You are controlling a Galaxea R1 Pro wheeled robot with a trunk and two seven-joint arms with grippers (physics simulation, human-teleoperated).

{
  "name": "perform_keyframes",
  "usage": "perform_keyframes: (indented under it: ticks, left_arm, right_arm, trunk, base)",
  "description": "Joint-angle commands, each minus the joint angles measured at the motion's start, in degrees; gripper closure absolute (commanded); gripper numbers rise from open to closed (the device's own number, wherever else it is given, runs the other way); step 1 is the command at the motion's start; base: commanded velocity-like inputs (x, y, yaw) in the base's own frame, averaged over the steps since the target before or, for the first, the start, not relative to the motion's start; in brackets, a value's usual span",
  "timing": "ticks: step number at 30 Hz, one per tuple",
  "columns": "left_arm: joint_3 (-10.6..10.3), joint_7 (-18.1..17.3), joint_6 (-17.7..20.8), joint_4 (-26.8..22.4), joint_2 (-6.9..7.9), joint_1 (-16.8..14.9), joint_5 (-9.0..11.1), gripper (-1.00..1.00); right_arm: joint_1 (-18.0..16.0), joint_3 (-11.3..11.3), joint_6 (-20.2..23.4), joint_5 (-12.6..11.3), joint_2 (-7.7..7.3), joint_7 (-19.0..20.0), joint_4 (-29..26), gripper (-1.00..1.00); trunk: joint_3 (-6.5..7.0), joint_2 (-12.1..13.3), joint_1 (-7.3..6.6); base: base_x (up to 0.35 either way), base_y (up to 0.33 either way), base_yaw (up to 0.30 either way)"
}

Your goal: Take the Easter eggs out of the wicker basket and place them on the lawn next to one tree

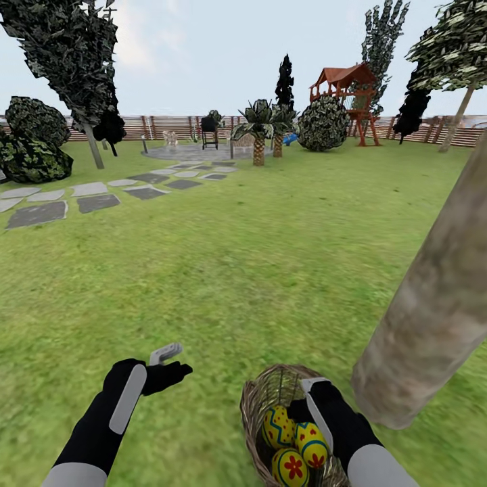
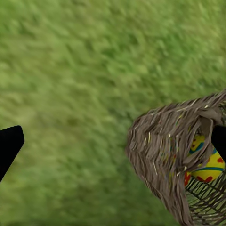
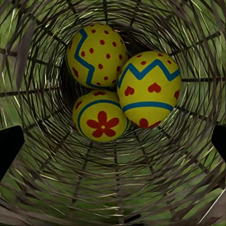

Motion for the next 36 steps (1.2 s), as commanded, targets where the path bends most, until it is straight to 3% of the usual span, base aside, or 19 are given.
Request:
perform_keyframes:
  ticks: [1,31,36]
  left_arm:
    - [0.1,0.5,0.2,0.0,-0.06,0.0,0.6,-1.0]
    - [-0.1,0.5,0.2,0.3,-0.28,0.0,0.6,-1.0]
    - [-0.1,0.5,0.2,0.3,-0.43,0.0,0.6,-1.0]
  right_arm:
    - [0.0,0.1,0.3,0.1,-0.03,-0.2,-0.1,-1.0]
    - [0.0,0.6,-3.8,1.1,-0.14,-1.1,-0.4,-1.0]
    - [0.0,0.6,-6.8,1.2,-0.28,-1.2,-0.2,-1.0]
  trunk:
    - [-0.24,-0.4,0.22]
    - [-5.62,-12.5,6.81]
    - [-6.52,-14.5,7.91]
  base:
    - [0.0,0.0,0.0]
    - [0.0,0.0,0.0]
    - [0.0,0.0,0.0]
